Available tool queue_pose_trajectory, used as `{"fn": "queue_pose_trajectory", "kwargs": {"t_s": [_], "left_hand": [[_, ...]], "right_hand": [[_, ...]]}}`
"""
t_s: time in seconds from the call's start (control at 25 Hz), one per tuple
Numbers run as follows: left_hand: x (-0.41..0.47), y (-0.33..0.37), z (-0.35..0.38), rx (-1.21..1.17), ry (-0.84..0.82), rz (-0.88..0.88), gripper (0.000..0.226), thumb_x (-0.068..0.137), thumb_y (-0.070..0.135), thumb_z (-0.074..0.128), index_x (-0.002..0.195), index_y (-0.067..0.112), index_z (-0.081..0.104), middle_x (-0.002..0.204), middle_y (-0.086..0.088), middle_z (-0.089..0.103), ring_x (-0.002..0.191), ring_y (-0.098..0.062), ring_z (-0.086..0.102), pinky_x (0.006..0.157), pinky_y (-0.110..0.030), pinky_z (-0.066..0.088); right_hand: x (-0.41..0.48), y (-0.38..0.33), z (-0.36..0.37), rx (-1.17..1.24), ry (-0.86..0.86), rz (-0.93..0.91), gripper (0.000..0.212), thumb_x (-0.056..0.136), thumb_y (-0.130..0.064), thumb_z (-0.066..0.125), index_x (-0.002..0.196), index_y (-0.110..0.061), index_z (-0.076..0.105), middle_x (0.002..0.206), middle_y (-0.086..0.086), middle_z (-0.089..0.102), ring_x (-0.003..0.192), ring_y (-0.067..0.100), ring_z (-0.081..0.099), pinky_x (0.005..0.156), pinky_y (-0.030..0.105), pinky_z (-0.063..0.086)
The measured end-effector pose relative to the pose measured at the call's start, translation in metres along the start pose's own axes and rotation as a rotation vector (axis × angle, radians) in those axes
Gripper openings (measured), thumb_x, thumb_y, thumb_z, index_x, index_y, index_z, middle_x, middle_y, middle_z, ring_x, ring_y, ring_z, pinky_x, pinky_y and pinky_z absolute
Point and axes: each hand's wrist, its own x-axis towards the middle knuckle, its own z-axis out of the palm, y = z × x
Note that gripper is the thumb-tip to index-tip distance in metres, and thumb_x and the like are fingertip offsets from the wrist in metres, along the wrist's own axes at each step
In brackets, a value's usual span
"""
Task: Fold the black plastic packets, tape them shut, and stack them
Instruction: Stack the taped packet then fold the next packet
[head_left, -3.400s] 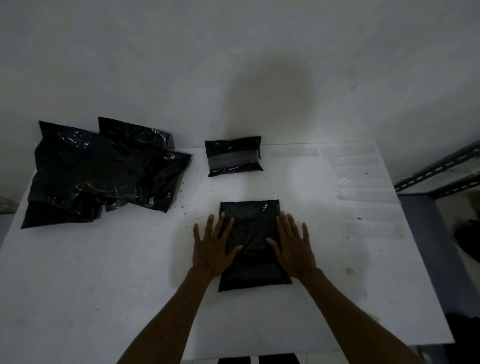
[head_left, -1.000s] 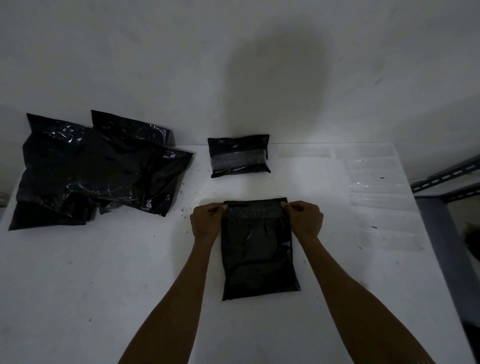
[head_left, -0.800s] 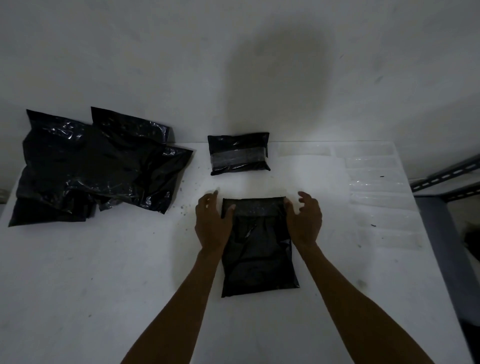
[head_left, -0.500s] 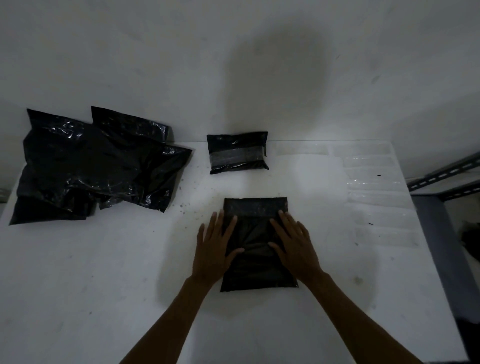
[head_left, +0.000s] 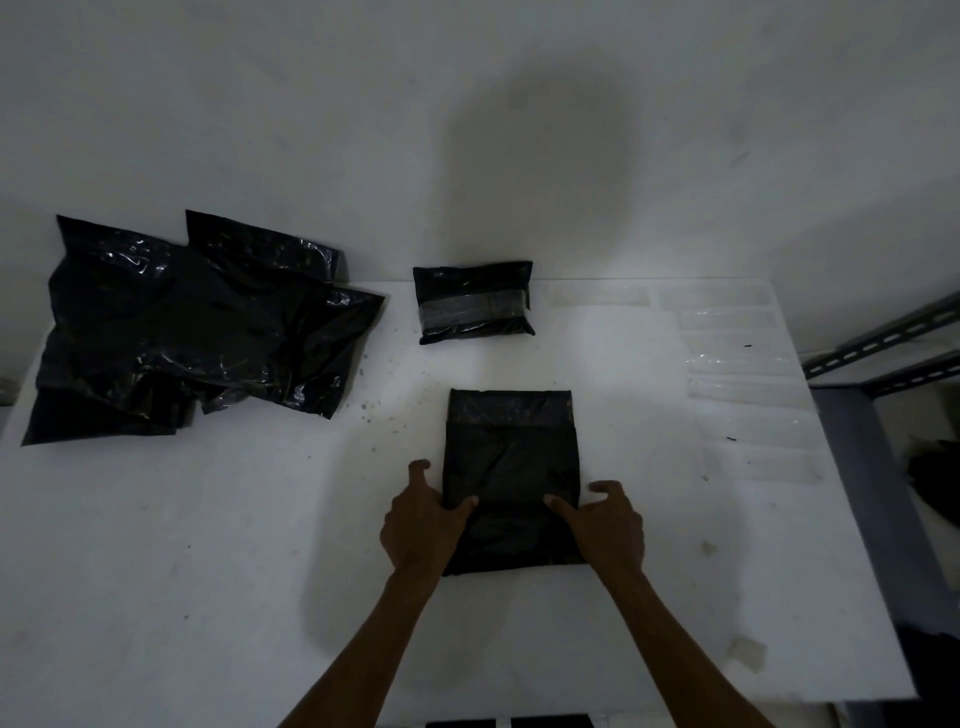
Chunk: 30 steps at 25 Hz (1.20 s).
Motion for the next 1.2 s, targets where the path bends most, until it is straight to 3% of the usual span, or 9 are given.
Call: {"fn": "queue_pose_trajectory", "kwargs": {"t_s": [0.12,0.2,0.28,0.44,0.56,0.68,0.84,1.04,1.2], "left_hand": [[0.004,0.0,0.001,-0.071,-0.064,-0.056,0.066,0.066,0.052,0.084,0.117,0.022,0.054,0.094,0.007,0.066,0.079,-0.011,0.059,0.064,-0.027,0.05],[0.008,-0.003,0.001,-0.105,-0.102,-0.054,0.059,0.065,0.045,0.086,0.11,0.021,0.057,0.1,0.005,0.067,0.084,-0.013,0.061,0.067,-0.027,0.051],[0.01,-0.005,0.0,-0.146,-0.117,-0.047,0.057,0.064,0.042,0.088,0.109,0.021,0.061,0.101,0.006,0.065,0.088,-0.015,0.063,0.071,-0.028,0.053],[0.021,-0.014,-0.001,-0.147,-0.24,-0.018,0.045,0.061,0.045,0.088,0.091,0.019,0.068,0.086,0.005,0.07,0.079,-0.015,0.066,0.072,-0.036,0.057],[0.026,-0.023,-0.002,-0.244,-0.312,-0.004,0.054,0.046,0.057,0.085,0.083,0.021,0.068,0.08,0.005,0.072,0.077,-0.016,0.069,0.073,-0.038,0.058],[0.023,-0.022,-0.001,-0.376,-0.327,-0.035,0.054,0.045,0.043,0.092,0.081,0.012,0.066,0.077,-0.002,0.073,0.076,-0.022,0.07,0.07,-0.038,0.059],[0.021,-0.022,0.003,-0.524,-0.298,-0.056,0.037,0.06,0.009,0.093,0.09,0.008,0.07,0.085,-0.007,0.075,0.084,-0.026,0.071,0.075,-0.038,0.06],[0.022,-0.013,0.002,-0.676,-0.351,-0.113,0.036,0.069,-0.002,0.085,0.101,0.008,0.074,0.096,-0.004,0.076,0.086,-0.014,0.071,0.073,-0.024,0.057],[0.023,-0.01,-0.001,-0.811,-0.359,-0.179,0.027,0.075,-0.008,0.076,0.1,0.002,0.075,0.096,-0.012,0.075,0.087,-0.021,0.072,0.073,-0.024,0.058]], "right_hand": [[0.003,-0.006,0.001,0.039,-0.038,-0.002,0.063,0.068,-0.051,0.084,0.115,-0.014,0.066,0.106,0.007,0.07,0.089,0.021,0.065,0.079,0.033,0.056],[0.005,-0.005,-0.001,0.1,-0.084,-0.005,0.047,0.07,-0.043,0.086,0.101,-0.01,0.073,0.097,0.007,0.073,0.08,0.018,0.064,0.079,0.034,0.057],[0.008,-0.002,-0.005,0.157,-0.102,-0.002,0.036,0.068,-0.04,0.088,0.092,-0.018,0.072,0.093,0.002,0.072,0.08,0.016,0.064,0.077,0.032,0.055],[0.017,0.003,-0.012,0.211,-0.163,-0.015,0.033,0.063,-0.031,0.092,0.085,-0.021,0.07,0.092,0.001,0.072,0.082,0.016,0.067,0.078,0.032,0.055],[0.025,0.004,-0.015,0.207,-0.214,-0.051,0.031,0.062,-0.024,0.092,0.084,-0.019,0.07,0.089,0.001,0.073,0.083,0.018,0.068,0.083,0.039,0.057],[0.03,0.006,-0.016,0.267,-0.284,-0.054,0.034,0.062,-0.019,0.093,0.09,-0.015,0.074,0.092,0.004,0.075,0.086,0.02,0.07,0.084,0.039,0.057],[0.029,0.004,-0.022,0.332,-0.322,-0.073,0.022,0.069,-0.013,0.088,0.086,-0.015,0.074,0.091,0.004,0.074,0.086,0.018,0.069,0.075,0.025,0.055],[0.027,0.007,-0.028,0.44,-0.359,-0.14,0.03,0.073,-0.006,0.084,0.096,-0.022,0.074,0.095,-0.002,0.075,0.088,0.012,0.071,0.076,0.018,0.053],[0.027,0.012,-0.032,0.521,-0.32,-0.168,0.025,0.076,0.002,0.078,0.092,-0.017,0.077,0.096,0.002,0.076,0.091,0.015,0.071,0.072,0.017,0.054]]}}
